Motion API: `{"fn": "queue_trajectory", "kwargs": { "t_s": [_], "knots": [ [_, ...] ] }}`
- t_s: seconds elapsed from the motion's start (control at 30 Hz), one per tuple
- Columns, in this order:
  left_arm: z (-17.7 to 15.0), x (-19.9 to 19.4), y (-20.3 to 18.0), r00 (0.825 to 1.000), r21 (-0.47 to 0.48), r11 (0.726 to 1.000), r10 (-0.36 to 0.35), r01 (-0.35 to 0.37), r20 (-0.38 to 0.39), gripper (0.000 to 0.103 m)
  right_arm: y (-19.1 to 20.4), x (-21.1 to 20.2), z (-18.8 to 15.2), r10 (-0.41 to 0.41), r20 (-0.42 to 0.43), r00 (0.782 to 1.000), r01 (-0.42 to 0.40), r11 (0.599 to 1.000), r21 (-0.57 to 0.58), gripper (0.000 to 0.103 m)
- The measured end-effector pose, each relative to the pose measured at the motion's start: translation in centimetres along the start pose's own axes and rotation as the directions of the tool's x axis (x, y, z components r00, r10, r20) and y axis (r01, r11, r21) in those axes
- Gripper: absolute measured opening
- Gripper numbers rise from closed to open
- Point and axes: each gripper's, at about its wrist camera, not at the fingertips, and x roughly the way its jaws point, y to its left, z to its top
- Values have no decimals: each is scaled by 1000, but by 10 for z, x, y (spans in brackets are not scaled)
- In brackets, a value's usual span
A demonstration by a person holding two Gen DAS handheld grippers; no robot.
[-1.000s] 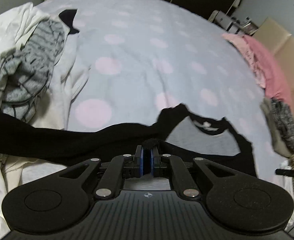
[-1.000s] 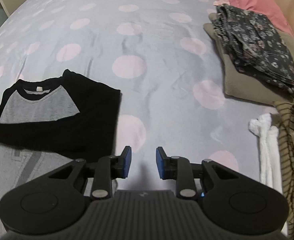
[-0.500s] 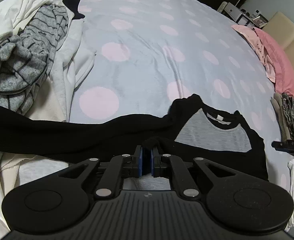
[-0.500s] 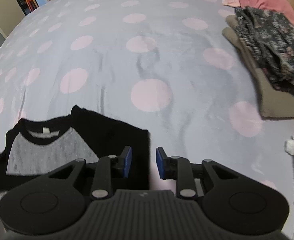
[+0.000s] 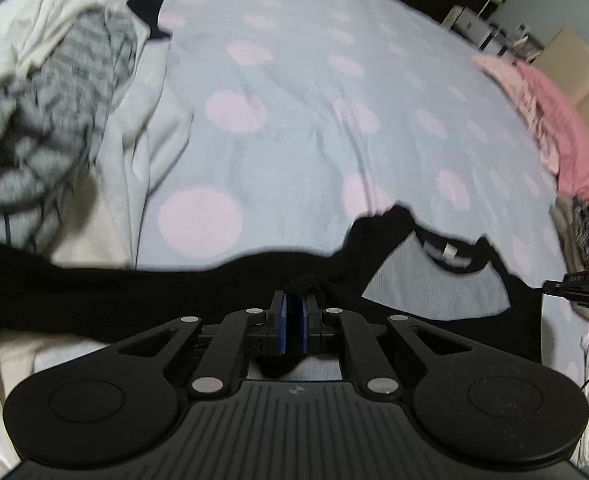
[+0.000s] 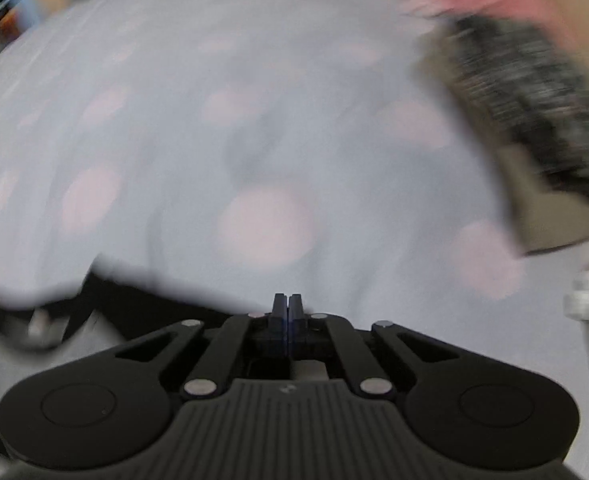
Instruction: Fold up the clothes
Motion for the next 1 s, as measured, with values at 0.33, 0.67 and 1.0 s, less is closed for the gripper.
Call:
{"fn": "queue_trajectory", "kwargs": {
  "t_s": [0.33, 0.67, 1.0],
  "knots": [
    [4, 8, -9, 998, 14, 999, 45, -46, 35, 48, -25, -1, 6, 18, -7, 1000, -17, 999, 44, 6],
    [-4, 17, -7, 997, 36, 997, 69, -68, -23, 44, -15, -9, -12, 183, -125, 975, -193, 978, -79, 6],
    [-12, 41, -16, 989, 58, 995, 92, -85, -119, 44, 51, 4, -38, 271, -283, 920, -339, 913, -227, 6]
  ]
}}
